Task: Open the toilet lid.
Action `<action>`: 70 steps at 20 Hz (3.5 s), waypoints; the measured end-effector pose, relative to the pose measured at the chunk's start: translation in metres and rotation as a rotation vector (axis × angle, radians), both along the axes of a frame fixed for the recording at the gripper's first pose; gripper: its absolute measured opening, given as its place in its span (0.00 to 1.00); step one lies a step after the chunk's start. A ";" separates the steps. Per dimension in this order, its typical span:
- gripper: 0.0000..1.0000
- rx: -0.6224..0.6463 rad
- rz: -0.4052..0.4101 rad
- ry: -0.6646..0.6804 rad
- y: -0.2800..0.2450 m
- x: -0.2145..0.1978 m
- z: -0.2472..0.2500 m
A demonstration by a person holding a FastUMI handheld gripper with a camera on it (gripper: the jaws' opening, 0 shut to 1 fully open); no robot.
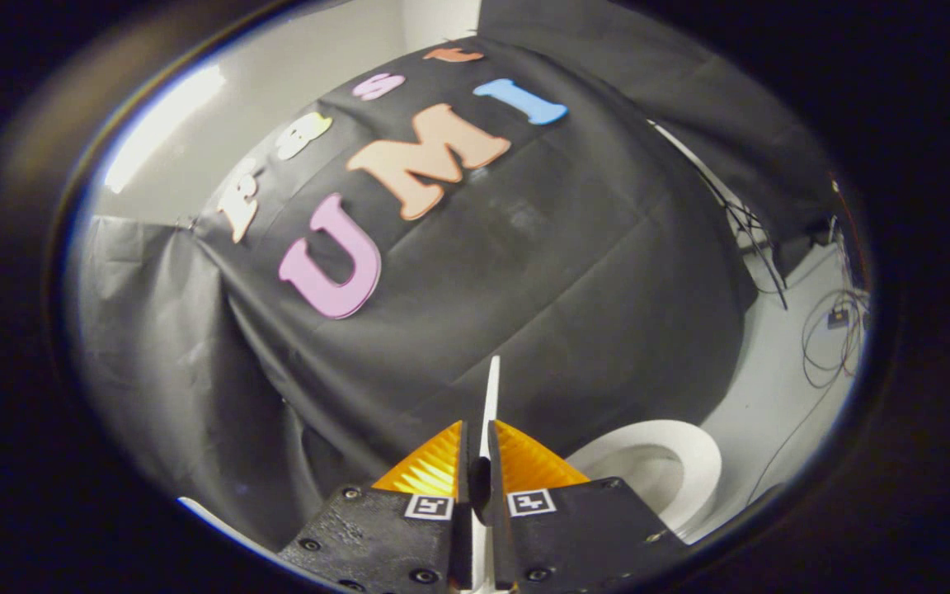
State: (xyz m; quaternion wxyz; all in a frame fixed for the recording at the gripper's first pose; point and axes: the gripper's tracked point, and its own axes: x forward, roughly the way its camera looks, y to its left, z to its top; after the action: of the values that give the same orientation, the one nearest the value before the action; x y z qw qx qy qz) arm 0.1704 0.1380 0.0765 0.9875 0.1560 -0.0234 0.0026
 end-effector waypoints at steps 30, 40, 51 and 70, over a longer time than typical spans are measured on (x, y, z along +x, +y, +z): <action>0.10 -0.446 0.200 0.000 0.221 0.018 -0.006; 0.12 -0.455 0.364 0.003 0.290 0.029 -0.030; 0.14 -0.438 0.519 0.049 0.353 0.038 -0.069; 0.24 -0.551 0.524 0.000 0.362 0.027 -0.048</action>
State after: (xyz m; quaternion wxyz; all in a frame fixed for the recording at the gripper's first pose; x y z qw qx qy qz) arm 0.1979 0.5001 0.0281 0.9583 -0.1147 0.0190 0.2612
